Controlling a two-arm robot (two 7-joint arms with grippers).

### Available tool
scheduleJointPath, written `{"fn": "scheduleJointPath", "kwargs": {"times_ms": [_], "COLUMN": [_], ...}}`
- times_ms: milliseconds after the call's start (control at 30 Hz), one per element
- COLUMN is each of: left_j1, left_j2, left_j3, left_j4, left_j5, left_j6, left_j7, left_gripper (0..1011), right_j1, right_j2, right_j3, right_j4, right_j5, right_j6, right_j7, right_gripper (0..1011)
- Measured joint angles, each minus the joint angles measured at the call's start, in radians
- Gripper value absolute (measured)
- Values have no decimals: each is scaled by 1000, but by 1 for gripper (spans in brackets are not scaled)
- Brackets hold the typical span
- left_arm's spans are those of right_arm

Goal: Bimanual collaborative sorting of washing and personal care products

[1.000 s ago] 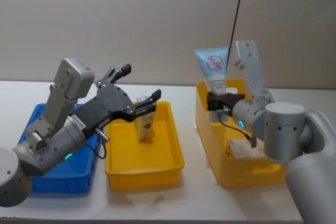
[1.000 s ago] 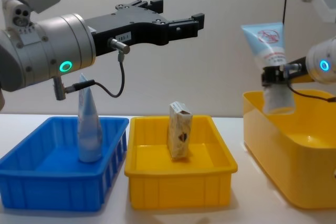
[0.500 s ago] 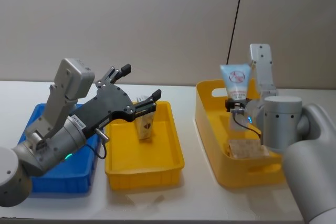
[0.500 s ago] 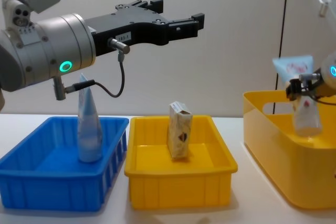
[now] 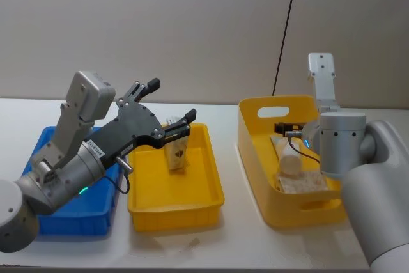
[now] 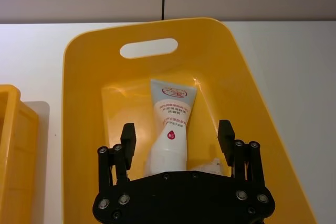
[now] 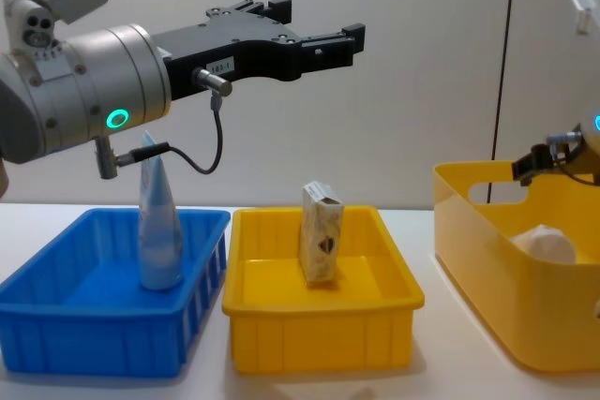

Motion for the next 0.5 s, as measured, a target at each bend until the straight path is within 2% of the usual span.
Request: {"fn": "scheduleJointPath", "kwargs": {"times_ms": [100,167,500], "left_j1": [0,0,0], "left_j2": [0,0,0], "left_j3": [0,0,0], "left_j4": [0,0,0], "left_j5": [0,0,0], "left_j6": [0,0,0], "left_j7": [0,0,0], "left_gripper": [1001,1001,1001], "right_j1": [-5,-11,-26], "right_j2": [-3,-6,-12], "right_j3": [0,0,1], "right_j4": [-14,-29,-66], "right_j5": [-3,-5,-11], "right_j6": [5,9,19], "right_j7": [-3,-4,-7], "right_gripper": [989,1004,1003]}}
